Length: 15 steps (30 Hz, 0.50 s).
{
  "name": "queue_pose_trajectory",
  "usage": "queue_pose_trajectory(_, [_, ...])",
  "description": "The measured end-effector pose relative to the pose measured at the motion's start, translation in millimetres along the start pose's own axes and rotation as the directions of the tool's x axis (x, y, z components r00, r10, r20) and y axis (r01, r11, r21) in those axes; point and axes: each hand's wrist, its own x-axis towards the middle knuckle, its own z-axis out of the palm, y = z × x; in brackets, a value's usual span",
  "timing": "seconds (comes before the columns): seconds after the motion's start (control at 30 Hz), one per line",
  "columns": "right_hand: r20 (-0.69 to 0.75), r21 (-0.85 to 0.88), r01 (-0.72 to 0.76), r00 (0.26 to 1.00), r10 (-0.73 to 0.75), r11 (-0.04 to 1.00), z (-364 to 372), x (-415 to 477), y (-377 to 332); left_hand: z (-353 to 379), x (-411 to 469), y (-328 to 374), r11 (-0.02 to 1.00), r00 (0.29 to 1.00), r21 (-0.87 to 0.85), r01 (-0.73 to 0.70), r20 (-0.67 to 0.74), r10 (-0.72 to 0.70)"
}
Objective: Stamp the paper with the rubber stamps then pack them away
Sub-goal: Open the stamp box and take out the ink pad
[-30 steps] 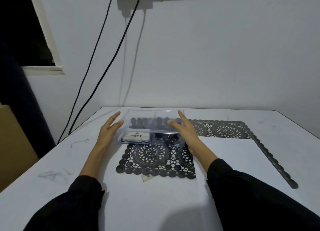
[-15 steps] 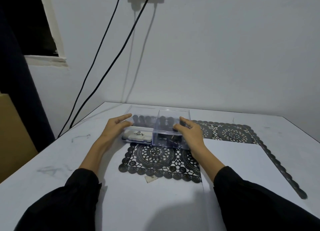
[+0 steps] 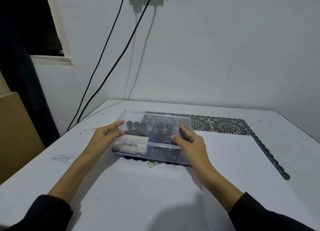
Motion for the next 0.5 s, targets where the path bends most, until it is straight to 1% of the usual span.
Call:
queue_pose_trajectory(0.13, [0.04,0.003,0.025,0.999,-0.025,1.0,-4,-31,3,0,-33,-1,1.0,0.999,0.009,-0.027,-0.02,0.027])
queue_pose_trajectory(0.27, [0.057,0.003,0.013,0.998,-0.013,1.0,-7,-50,6,-1,-52,-2,0.999,0.998,0.01,-0.052,-0.027,0.052])
queue_pose_trajectory(0.4, [0.063,-0.023,0.021,0.998,-0.02,1.0,-9,-60,8,-1,-62,-6,0.998,0.998,0.004,-0.06,0.006,0.06])
queue_pose_trajectory(0.5, [0.066,-0.055,0.009,0.998,-0.005,0.998,-9,-63,9,-1,-67,-9,0.999,0.999,0.004,-0.038,0.021,0.038])
